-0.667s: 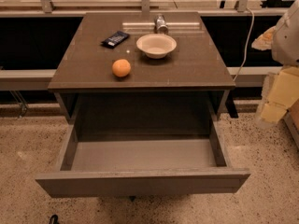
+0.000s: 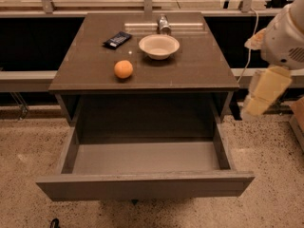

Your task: Place orange into top drawer

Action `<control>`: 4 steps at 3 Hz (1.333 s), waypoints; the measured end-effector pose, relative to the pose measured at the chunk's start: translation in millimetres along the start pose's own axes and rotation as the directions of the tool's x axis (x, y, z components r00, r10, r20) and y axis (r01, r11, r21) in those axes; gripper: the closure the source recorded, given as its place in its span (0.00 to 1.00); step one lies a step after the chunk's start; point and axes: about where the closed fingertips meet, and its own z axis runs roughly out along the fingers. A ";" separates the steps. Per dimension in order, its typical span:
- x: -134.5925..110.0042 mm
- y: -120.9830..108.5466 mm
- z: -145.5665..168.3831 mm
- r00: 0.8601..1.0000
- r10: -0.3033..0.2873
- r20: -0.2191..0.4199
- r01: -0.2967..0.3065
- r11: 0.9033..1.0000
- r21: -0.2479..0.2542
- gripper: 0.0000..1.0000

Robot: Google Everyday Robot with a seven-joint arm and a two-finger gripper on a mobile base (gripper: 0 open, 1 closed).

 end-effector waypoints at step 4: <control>-175.2 -183.3 85.4 0.906 -0.152 0.396 0.098 0.983 0.153 0.00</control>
Offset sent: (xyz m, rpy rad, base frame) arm 0.2732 0.1517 0.0223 0.3416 -0.3273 0.2533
